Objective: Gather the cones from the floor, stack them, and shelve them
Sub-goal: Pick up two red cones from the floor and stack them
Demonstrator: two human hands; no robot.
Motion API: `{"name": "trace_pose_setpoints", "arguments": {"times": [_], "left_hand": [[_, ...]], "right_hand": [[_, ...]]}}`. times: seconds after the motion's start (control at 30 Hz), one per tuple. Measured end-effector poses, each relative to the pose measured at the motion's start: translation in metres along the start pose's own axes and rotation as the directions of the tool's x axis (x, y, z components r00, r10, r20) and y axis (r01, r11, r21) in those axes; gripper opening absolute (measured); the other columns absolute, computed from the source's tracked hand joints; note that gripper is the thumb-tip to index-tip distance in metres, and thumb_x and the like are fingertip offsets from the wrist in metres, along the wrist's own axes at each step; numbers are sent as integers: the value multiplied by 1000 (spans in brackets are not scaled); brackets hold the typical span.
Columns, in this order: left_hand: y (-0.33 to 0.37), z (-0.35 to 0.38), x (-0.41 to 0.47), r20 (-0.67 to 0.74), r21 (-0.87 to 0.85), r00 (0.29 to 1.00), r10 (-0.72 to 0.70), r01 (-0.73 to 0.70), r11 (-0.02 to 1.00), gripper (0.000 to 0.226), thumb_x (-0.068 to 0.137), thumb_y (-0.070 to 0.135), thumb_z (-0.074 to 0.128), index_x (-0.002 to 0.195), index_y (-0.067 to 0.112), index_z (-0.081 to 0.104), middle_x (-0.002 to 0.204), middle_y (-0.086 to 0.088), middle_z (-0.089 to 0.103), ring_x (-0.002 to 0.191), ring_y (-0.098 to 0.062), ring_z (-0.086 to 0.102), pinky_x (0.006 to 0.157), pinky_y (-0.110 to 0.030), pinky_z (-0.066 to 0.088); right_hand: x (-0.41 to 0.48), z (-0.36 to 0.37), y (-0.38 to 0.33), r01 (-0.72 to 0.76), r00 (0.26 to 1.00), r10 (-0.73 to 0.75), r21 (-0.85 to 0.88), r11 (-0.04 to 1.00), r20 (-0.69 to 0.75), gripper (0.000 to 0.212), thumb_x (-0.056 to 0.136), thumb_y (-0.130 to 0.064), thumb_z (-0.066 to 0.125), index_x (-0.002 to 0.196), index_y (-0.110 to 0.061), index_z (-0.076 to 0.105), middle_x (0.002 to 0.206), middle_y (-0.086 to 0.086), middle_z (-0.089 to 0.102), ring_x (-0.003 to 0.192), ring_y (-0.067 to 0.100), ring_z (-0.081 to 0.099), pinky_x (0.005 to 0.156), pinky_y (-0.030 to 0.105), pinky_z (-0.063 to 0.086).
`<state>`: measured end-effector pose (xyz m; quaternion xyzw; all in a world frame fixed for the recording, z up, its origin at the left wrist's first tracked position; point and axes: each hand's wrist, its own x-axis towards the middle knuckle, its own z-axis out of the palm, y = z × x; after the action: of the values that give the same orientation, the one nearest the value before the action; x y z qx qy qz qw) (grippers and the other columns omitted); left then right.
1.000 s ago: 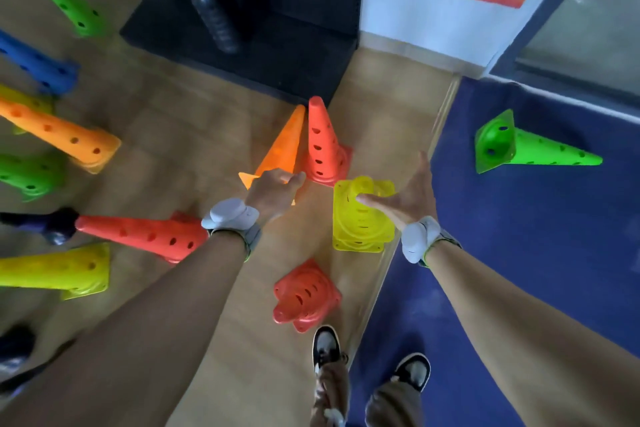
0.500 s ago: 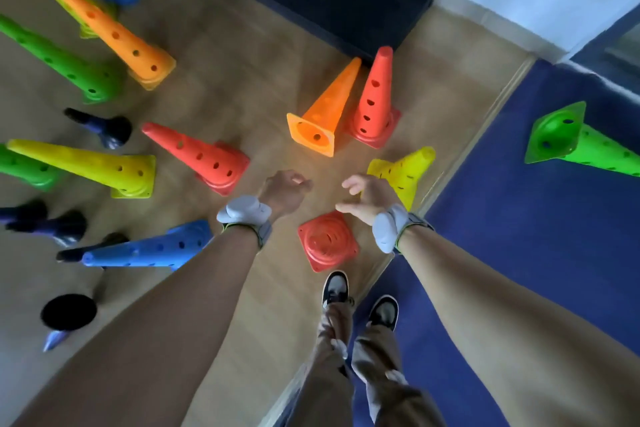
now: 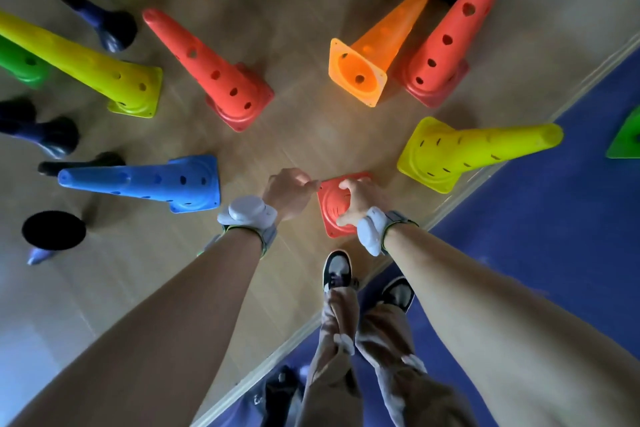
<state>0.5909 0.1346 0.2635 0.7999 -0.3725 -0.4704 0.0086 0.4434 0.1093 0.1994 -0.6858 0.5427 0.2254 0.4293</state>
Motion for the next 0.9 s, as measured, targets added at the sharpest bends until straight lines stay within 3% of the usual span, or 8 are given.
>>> {"name": "trace_pose_setpoints", "arguments": {"times": [0.13,0.23,0.43,0.5,0.6,0.67,0.8,0.9], "left_hand": [[-15,-6,21,1,-7,999,-37,37,999,37,92,36,59,116,9,66,119,-11,67,113,-27,61,96,-33,47],[-17,-8,36,-4,-10,999,-44,44,999,37,91,37,59,116,12,66,119,-9,67,112,-27,61,96,-33,47],[-18,-16,48,5,7,1000,-26,26,1000,37,92,39,58,118,14,64,121,-7,66,114,-26,59,97,-34,47],[-13,-26,47,2,19,1000,-23,23,1000,38,92,40,57,119,15,63,123,-6,65,116,-25,58,97,-33,46],[3,-50,31,-19,28,1000,-3,4,1000,39,92,40,57,121,14,63,124,-6,65,117,-25,58,96,-31,45],[18,-71,11,-22,37,1000,23,-22,999,40,92,39,57,121,13,64,123,-7,65,115,-25,59,96,-31,46],[53,-119,-22,-61,45,995,75,-72,996,37,91,37,58,117,12,65,120,-9,66,111,-26,61,96,-35,48],[92,-167,-57,-99,87,985,139,-131,988,37,91,38,56,119,15,65,121,-5,66,112,-24,61,95,-31,47]], "right_hand": [[19,16,-2,10,1000,-10,-43,999,-3,53,78,-19,70,128,-14,56,131,8,57,121,27,55,102,35,45],[29,23,-6,-15,999,19,-112,994,34,32,92,-14,59,123,-6,59,123,16,61,113,34,59,91,36,48],[36,20,-10,-48,998,58,-235,971,38,37,89,-10,59,125,-5,59,125,15,61,114,32,60,90,34,49],[34,-1,-18,-48,998,55,-222,974,23,36,82,-10,61,117,-7,64,123,11,63,111,30,62,86,31,49],[14,-47,-40,-57,998,58,-180,982,0,9,79,-10,65,76,-7,57,110,15,67,84,29,59,70,27,40],[-7,-78,-53,-54,997,46,-126,991,-69,29,74,-9,66,59,-10,42,100,16,69,74,28,53,68,26,39],[-51,-136,-81,-47,985,34,-74,996,-167,27,72,-7,65,58,-12,42,72,10,57,70,29,51,66,23,40],[-97,-202,-107,-24,968,23,1,1000,-250,15,79,-4,61,71,-12,51,78,4,51,82,28,54,69,25,40]]}}
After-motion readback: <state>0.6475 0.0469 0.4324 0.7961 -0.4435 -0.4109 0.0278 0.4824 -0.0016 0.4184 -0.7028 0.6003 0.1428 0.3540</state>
